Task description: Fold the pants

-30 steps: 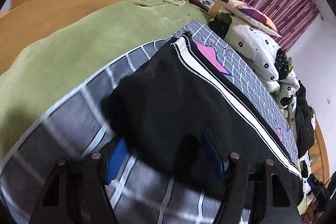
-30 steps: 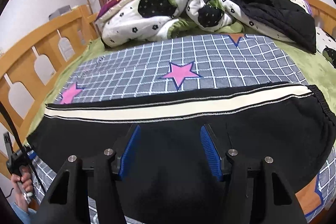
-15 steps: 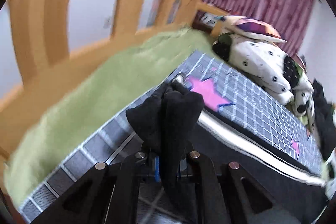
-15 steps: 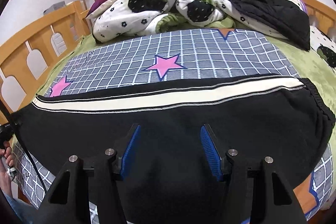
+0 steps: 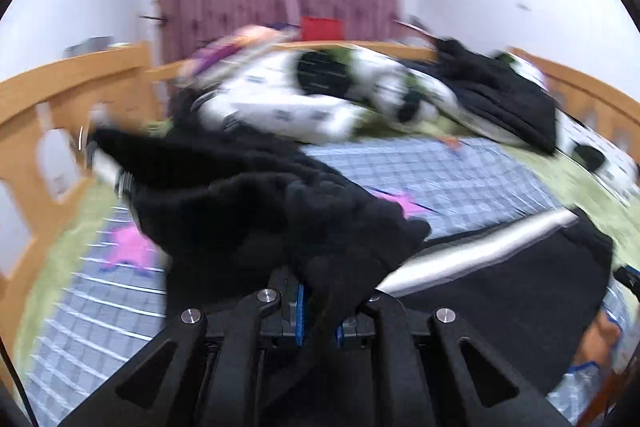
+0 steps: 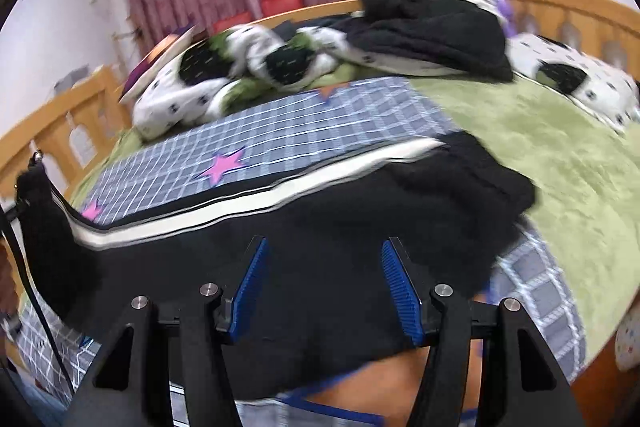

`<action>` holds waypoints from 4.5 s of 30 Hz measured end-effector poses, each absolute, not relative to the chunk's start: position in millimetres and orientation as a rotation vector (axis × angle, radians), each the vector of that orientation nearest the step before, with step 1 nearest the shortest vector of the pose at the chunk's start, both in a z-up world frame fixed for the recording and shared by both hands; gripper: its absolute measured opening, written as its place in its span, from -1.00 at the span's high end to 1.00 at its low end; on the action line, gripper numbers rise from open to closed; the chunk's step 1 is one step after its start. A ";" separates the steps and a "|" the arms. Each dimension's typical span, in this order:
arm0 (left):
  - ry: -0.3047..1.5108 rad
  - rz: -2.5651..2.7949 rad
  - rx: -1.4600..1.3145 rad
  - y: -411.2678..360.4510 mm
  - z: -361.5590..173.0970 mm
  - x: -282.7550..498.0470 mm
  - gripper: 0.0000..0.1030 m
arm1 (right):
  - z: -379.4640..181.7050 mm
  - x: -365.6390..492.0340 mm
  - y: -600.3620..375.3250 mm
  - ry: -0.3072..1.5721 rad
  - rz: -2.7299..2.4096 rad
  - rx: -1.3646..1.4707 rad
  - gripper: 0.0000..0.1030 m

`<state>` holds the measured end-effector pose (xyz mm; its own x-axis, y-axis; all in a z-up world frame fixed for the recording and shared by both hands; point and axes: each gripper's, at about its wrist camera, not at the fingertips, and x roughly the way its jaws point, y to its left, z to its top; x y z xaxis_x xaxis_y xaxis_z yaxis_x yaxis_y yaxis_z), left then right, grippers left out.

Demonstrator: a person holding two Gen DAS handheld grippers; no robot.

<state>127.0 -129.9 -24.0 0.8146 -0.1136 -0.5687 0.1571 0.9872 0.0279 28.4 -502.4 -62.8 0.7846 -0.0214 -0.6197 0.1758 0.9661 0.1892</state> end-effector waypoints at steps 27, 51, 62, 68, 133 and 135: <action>0.773 -0.104 0.003 -18.1 -59.7 73.4 -0.32 | -76.4 61.3 -398.4 0.759 0.200 0.240 -0.09; 0.968 -0.170 -0.222 21.7 -126.4 94.3 -0.32 | -96.9 36.6 -390.2 0.802 0.148 0.104 0.02; 0.894 -0.207 -0.116 -3.2 -86.0 142.7 -0.32 | -67.4 31.6 -535.5 0.741 -0.226 0.188 -0.19; 0.973 -0.156 -0.133 -5.0 -123.5 179.5 -0.32 | -125.8 38.3 -601.6 0.791 -0.292 0.396 -0.19; 0.980 0.022 -0.316 172.9 -120.8 118.2 -0.13 | -83.3 102.0 -466.8 0.770 -0.241 0.145 -0.26; 0.994 0.019 -0.353 176.2 -127.2 102.1 -0.12 | -77.0 102.2 -451.8 0.761 -0.200 0.137 -0.26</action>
<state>102.1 176.2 -127.2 0.5499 -0.1439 -0.8227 -0.1757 0.9431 -0.2823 102.2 -451.8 -77.0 0.7068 -0.1298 -0.6954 0.2287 0.9722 0.0510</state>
